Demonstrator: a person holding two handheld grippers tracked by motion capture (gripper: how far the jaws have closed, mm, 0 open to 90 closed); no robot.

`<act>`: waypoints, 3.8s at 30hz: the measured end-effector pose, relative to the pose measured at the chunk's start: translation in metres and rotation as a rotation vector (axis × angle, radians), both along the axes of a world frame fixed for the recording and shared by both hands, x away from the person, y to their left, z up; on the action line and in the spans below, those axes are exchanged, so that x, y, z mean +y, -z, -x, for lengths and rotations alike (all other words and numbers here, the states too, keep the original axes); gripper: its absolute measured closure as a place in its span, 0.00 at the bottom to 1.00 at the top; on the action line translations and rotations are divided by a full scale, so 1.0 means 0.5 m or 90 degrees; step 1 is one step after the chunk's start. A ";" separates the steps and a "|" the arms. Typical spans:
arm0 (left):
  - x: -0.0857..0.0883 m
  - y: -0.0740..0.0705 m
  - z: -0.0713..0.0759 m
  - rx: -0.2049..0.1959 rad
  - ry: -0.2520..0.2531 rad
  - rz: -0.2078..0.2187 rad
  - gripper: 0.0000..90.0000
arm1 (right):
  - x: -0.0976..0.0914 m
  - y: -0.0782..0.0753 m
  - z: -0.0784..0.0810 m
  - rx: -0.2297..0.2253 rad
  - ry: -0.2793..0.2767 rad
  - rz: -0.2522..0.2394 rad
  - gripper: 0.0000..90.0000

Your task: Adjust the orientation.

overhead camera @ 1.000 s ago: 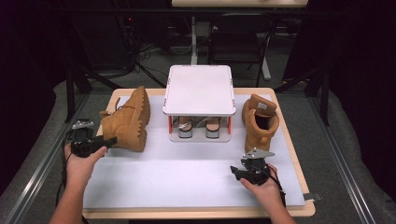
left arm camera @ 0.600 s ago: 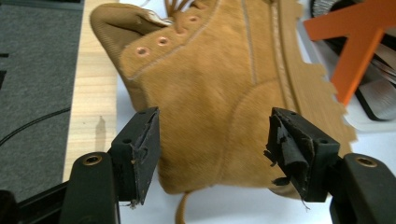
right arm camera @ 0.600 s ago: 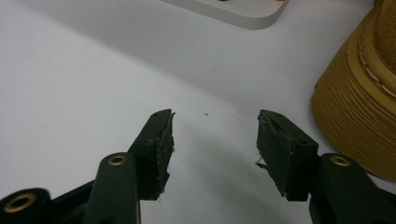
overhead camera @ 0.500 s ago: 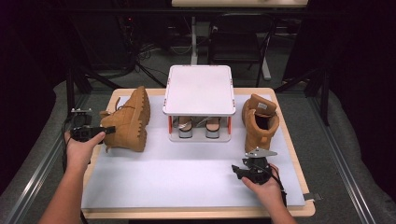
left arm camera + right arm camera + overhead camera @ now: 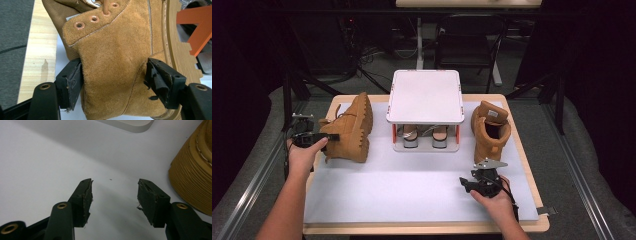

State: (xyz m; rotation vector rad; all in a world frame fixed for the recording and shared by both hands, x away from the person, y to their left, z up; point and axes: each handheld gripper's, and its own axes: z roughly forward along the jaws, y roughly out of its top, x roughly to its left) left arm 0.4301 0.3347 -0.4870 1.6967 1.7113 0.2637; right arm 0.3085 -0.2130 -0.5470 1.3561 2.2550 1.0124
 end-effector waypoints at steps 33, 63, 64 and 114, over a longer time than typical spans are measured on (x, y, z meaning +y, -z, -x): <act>-0.068 -0.094 -0.009 -0.029 0.057 -0.020 0.62 | 0.000 0.007 -0.003 0.017 -0.002 -0.017 0.50; -0.117 -0.131 -0.024 -0.019 0.067 0.026 0.88 | -0.004 0.009 -0.004 0.019 0.000 -0.020 0.50; -0.117 -0.131 -0.024 -0.019 0.067 0.026 0.88 | -0.004 0.009 -0.004 0.019 0.000 -0.020 0.50; -0.239 -0.093 -0.006 0.046 0.180 -0.047 0.80 | -0.004 0.006 -0.003 0.009 0.001 -0.032 0.52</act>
